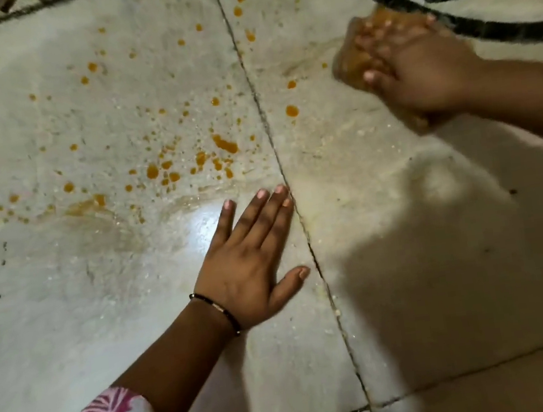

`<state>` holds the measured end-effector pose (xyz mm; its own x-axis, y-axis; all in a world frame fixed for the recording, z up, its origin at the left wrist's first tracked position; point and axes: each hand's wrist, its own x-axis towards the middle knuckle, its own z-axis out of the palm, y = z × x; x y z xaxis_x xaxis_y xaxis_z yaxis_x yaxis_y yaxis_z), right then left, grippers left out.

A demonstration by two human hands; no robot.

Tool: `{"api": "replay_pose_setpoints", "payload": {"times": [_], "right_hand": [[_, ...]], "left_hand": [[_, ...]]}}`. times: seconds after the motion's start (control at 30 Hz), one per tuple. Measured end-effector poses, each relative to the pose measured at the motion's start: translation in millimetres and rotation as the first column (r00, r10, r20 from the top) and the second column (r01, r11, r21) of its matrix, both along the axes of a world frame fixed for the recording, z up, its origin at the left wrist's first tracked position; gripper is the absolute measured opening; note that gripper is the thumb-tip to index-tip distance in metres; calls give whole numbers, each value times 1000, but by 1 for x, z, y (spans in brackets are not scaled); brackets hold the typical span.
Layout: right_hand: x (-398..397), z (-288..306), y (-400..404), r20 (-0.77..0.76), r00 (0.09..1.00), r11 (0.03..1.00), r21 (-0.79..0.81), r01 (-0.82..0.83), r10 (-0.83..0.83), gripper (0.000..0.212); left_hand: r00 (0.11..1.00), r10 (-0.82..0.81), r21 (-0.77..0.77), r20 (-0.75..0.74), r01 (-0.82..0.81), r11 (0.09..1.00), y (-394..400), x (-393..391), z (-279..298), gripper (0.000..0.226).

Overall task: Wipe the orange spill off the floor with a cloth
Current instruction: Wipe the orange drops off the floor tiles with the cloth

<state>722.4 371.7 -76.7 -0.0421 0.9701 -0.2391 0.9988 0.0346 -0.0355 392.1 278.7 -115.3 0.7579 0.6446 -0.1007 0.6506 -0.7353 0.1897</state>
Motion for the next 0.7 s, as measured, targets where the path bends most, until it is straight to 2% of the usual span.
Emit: {"api": "replay_pose_setpoints", "payload": {"times": [0.07,0.13,0.2,0.27,0.33,0.47,0.57,0.63,0.7], "right_hand": [[-21,-2,37,-32,998,998,-17,57,-57,81],[-59,-6,44,-73,997,999,-21,35,-37,67],[-94,-11,21,-103,988,993,-13,-120,118,59],[-102,-13,-22,-81,943,946,63,-319,323,58],[-83,-14,-56,-79,924,927,54,-371,374,61],[-27,-9,-40,-108,992,998,-26,-62,58,67],[-17,-6,17,-102,983,986,-82,143,-151,67],[-34,-3,43,-53,980,977,-104,185,-192,65],[-62,-1,50,-9,993,987,-109,114,-116,64]], "left_hand": [[1000,-2,1,-12,2,1000,-1,-1,1,79],[1000,-5,-9,-20,4,1000,0,-1,2,79],[1000,-6,-10,-26,6,1000,1,-1,2,79],[1000,-11,-3,-16,11,1000,1,-1,1,79],[1000,-6,-1,0,6,1000,1,-2,0,79],[1000,-4,0,13,4,1000,1,-1,-1,79],[1000,-4,-15,-7,4,1000,0,-2,0,79],[1000,-14,-22,-18,14,1000,1,-2,2,79],[999,-16,-26,-29,15,1000,2,-2,2,78]]}}
